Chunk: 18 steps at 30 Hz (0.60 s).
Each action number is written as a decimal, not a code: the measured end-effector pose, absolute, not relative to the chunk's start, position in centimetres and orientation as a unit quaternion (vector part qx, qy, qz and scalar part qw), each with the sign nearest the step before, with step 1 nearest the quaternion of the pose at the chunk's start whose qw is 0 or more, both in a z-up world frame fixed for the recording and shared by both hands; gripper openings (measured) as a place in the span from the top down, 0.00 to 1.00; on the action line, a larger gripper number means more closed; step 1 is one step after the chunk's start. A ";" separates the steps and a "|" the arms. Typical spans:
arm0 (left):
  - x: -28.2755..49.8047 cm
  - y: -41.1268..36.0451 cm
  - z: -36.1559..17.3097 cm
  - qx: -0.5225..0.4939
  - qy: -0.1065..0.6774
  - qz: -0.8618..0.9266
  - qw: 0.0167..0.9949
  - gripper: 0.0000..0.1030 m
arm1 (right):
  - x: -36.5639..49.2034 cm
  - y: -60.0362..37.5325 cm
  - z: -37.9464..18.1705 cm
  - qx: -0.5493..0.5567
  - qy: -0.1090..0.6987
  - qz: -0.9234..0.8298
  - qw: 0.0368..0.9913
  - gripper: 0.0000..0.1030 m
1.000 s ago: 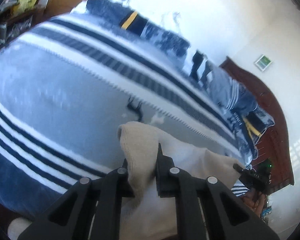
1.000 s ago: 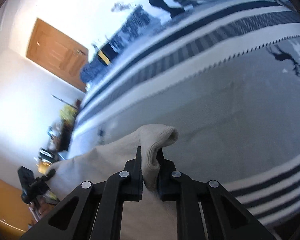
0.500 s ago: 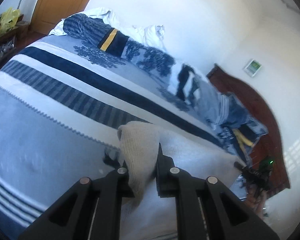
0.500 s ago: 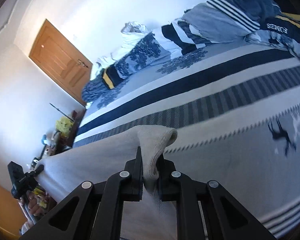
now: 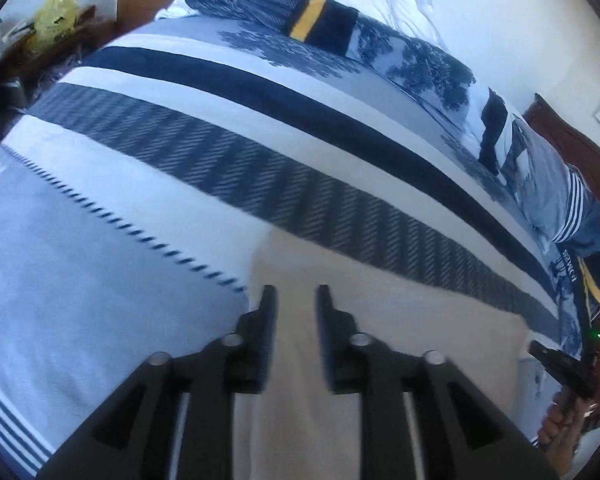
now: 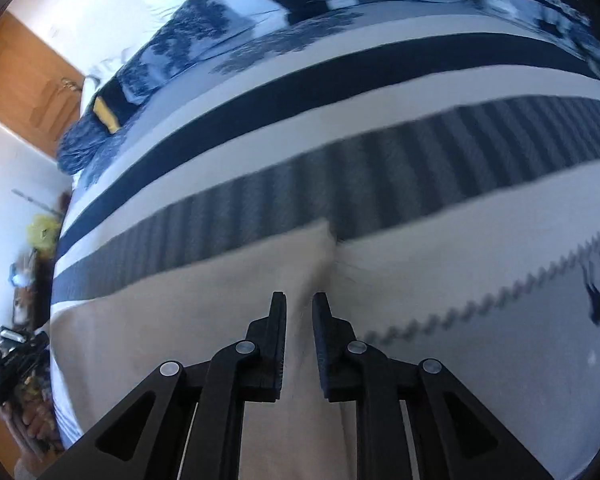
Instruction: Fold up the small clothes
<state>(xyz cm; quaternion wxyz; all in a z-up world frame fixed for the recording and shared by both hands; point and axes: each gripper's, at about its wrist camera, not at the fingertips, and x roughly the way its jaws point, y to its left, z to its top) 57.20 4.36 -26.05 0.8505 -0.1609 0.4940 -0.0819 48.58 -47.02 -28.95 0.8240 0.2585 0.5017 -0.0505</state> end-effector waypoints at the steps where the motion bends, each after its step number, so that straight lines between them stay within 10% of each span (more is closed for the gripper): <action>1: 55.8 4.9 -25.9 -0.152 0.492 -0.067 0.854 0.59 | 47.3 -47.1 -28.8 0.261 0.497 -0.057 0.826 0.61; 4: 50.0 5.4 -25.0 -0.125 0.463 -0.067 0.875 0.45 | 40.9 -45.9 -27.8 0.287 0.454 -0.027 0.843 0.42; 18: 34.9 0.7 -31.5 -0.172 0.554 -0.113 0.807 0.40 | 27.5 -39.1 -35.2 0.422 0.478 0.062 0.768 0.46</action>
